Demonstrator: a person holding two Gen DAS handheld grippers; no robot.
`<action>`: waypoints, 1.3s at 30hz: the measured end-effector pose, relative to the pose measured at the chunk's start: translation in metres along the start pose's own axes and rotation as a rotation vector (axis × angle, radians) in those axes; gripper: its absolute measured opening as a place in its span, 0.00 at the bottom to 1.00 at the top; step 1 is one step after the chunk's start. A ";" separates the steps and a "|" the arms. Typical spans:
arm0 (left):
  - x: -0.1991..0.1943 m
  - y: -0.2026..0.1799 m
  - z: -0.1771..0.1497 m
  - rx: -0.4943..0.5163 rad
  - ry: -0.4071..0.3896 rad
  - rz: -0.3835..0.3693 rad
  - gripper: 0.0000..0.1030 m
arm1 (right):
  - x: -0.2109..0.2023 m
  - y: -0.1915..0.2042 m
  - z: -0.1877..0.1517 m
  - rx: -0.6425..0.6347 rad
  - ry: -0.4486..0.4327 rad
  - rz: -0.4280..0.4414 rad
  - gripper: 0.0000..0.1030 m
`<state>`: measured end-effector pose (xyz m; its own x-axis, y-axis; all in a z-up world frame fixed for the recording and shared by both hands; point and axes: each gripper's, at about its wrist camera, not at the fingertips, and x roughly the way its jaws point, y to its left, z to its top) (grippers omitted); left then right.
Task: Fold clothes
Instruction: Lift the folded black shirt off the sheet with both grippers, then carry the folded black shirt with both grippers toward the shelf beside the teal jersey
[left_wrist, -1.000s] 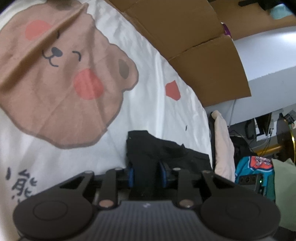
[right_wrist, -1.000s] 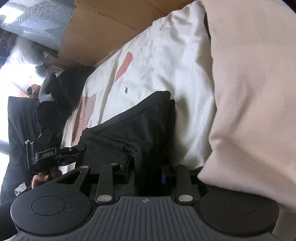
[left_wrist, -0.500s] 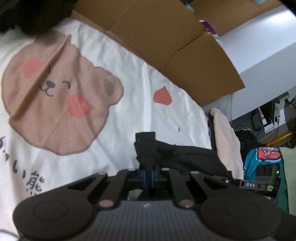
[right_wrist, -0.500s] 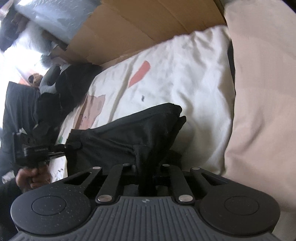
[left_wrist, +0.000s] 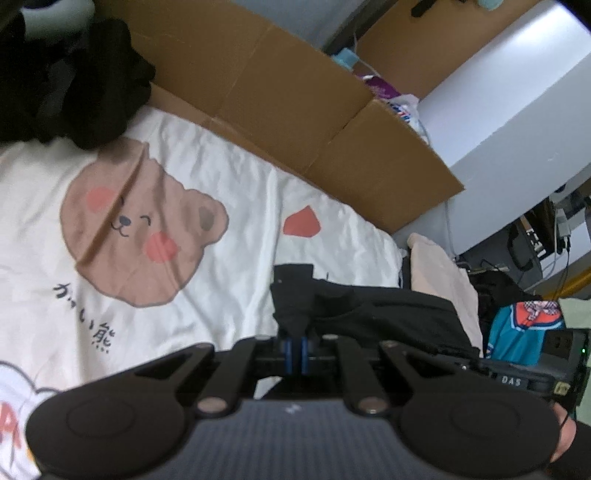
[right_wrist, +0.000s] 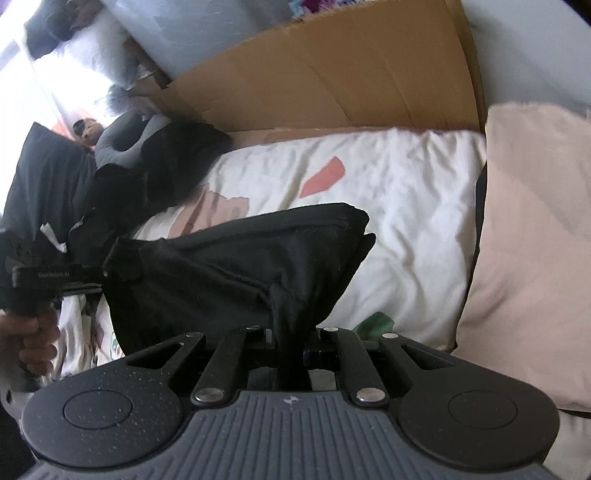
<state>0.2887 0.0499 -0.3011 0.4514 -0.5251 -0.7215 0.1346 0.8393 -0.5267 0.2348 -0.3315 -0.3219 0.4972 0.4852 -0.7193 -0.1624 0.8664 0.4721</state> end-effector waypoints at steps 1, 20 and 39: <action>-0.005 -0.004 0.000 0.000 -0.001 0.004 0.05 | -0.006 0.005 0.000 -0.014 -0.001 -0.005 0.08; -0.135 -0.106 0.019 0.088 -0.131 0.042 0.05 | -0.143 0.081 0.025 -0.162 -0.138 -0.013 0.07; -0.221 -0.247 0.070 0.244 -0.294 -0.026 0.05 | -0.296 0.120 0.093 -0.244 -0.366 -0.054 0.07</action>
<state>0.2177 -0.0314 0.0194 0.6738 -0.5135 -0.5313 0.3392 0.8538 -0.3951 0.1471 -0.3818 -0.0047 0.7722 0.4026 -0.4915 -0.3026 0.9133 0.2727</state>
